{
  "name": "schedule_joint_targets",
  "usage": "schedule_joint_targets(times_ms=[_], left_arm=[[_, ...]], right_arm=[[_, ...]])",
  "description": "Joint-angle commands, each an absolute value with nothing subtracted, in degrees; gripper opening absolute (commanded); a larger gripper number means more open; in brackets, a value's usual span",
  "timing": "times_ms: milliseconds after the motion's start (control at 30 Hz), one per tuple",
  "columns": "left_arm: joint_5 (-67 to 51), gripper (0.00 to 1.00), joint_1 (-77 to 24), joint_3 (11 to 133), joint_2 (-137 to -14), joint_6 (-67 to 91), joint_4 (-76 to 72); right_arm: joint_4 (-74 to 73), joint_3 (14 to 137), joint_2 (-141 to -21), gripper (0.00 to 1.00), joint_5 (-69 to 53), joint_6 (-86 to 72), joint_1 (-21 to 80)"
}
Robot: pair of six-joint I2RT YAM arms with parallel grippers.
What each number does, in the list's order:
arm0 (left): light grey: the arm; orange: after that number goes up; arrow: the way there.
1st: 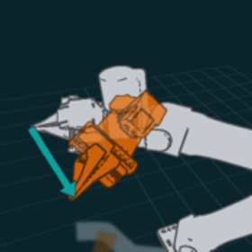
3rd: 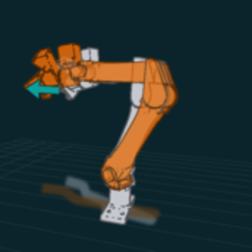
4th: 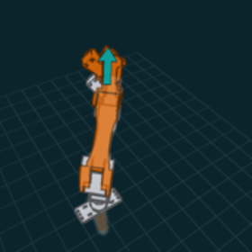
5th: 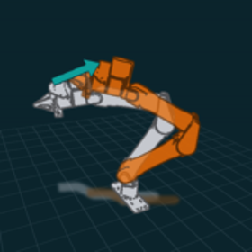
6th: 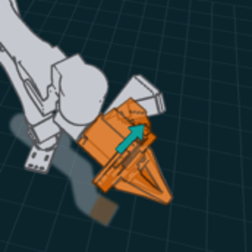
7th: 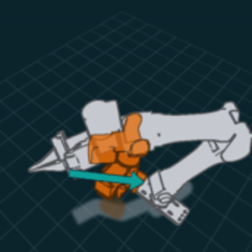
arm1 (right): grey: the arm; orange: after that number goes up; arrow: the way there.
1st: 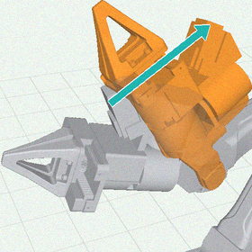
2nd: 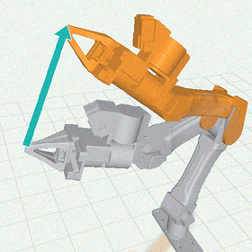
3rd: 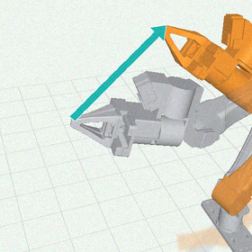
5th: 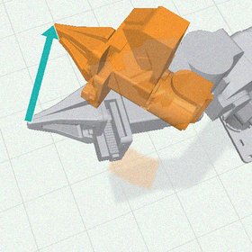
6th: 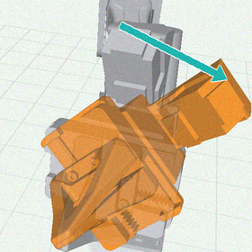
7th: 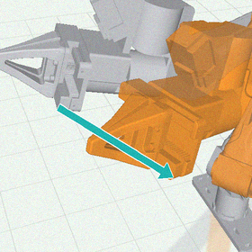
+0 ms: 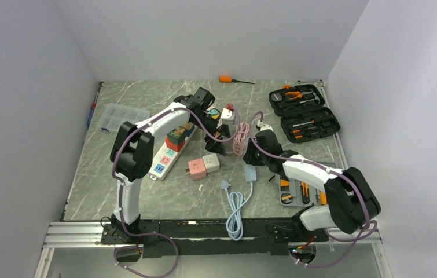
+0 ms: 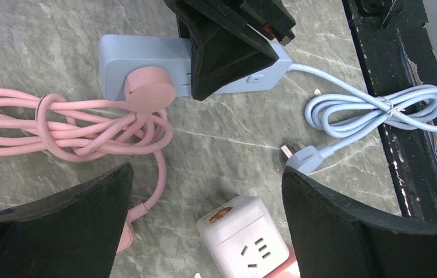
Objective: Pull the plug off the socket
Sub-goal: Remove the plug from the socket.
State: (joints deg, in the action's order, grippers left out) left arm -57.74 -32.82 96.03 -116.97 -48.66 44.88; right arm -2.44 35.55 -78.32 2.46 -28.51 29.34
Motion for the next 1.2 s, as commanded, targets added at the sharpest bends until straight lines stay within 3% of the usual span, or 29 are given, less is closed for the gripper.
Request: schedule_joint_targets(times_ms=[0,400,633,767,933,1167], left_arm=[[-59.6,0.99,-33.0,99.5,-116.5,-50.9,46.3],[-59.8,0.99,-33.8,100.7,-117.9,-47.8,38.9],[-63.0,0.99,-33.9,102.9,-119.8,-51.5,44.5],[-63.1,0.93,-34.1,102.9,-120.8,-55.5,49.2],[-63.1,0.81,-33.8,102.0,-119.9,-56.6,49.9],[-64.8,0.44,-33.3,103.5,-119.6,-57.0,51.2]], right_arm=[[1.8,37.0,-72.8,0.02,1.3,-26.8,30.5],[4.5,39.8,-64.5,0.00,-9.4,-21.0,32.2],[5.4,41.6,-64.5,0.00,-13.9,-20.3,32.5],[5.7,44.1,-65.4,0.00,-15.3,-19.3,32.6],[5.1,45.4,-66.6,0.00,-15.2,-18.1,32.5],[3.7,44.5,-67.9,0.00,-12.9,-17.3,32.7]])
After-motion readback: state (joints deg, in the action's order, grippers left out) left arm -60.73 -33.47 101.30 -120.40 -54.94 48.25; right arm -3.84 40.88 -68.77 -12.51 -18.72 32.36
